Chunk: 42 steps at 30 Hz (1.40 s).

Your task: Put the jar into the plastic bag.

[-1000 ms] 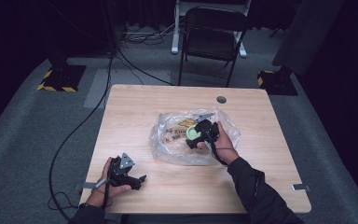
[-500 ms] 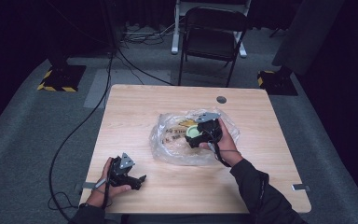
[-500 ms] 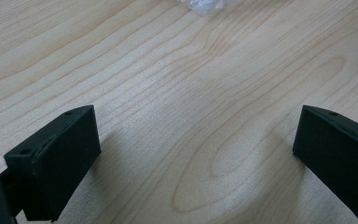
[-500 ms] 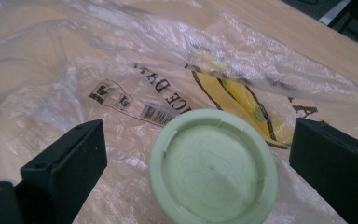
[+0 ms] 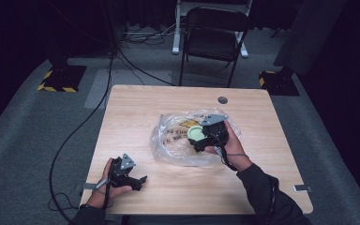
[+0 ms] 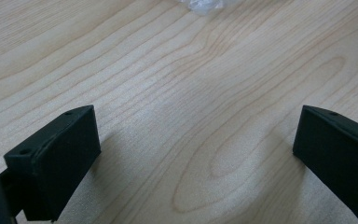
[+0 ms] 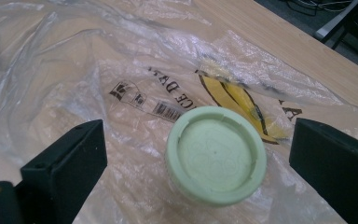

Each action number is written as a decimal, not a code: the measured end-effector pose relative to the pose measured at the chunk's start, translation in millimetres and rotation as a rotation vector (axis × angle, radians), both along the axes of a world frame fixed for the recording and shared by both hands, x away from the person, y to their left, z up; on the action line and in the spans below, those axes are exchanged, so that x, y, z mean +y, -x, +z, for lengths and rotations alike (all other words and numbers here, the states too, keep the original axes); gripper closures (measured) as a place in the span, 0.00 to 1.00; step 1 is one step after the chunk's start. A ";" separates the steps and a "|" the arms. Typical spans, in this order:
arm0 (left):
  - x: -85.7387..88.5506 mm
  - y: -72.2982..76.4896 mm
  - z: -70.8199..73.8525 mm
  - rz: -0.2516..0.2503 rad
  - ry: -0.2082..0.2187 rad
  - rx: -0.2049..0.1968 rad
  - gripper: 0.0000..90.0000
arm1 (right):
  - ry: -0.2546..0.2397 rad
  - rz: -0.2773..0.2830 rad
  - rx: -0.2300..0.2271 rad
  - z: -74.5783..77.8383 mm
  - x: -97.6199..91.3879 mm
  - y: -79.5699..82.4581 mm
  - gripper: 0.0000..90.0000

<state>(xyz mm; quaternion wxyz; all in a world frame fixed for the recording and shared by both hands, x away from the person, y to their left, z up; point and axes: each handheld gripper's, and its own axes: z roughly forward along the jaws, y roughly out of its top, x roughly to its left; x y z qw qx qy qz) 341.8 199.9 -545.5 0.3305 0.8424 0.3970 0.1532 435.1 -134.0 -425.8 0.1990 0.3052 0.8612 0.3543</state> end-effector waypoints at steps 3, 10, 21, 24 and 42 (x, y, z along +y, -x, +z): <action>-0.1 0.0 0.0 0.000 0.001 0.000 0.00 | 0.016 0.015 -0.016 2.8 -3.6 6.7 0.04; -0.2 0.0 -0.1 0.000 0.001 0.001 0.00 | 0.065 0.044 -0.046 5.8 -14.7 21.0 0.04; -0.2 0.0 0.0 0.000 0.001 0.001 0.00 | 0.088 0.051 -0.069 2.5 -46.3 39.4 0.04; -0.2 -0.1 0.0 0.000 0.001 0.001 0.00 | 0.082 0.045 -0.072 1.8 -57.3 44.1 0.04; -0.2 0.0 0.0 0.000 0.001 0.001 0.00 | 0.126 -0.031 -0.076 -25.9 -122.9 66.7 0.04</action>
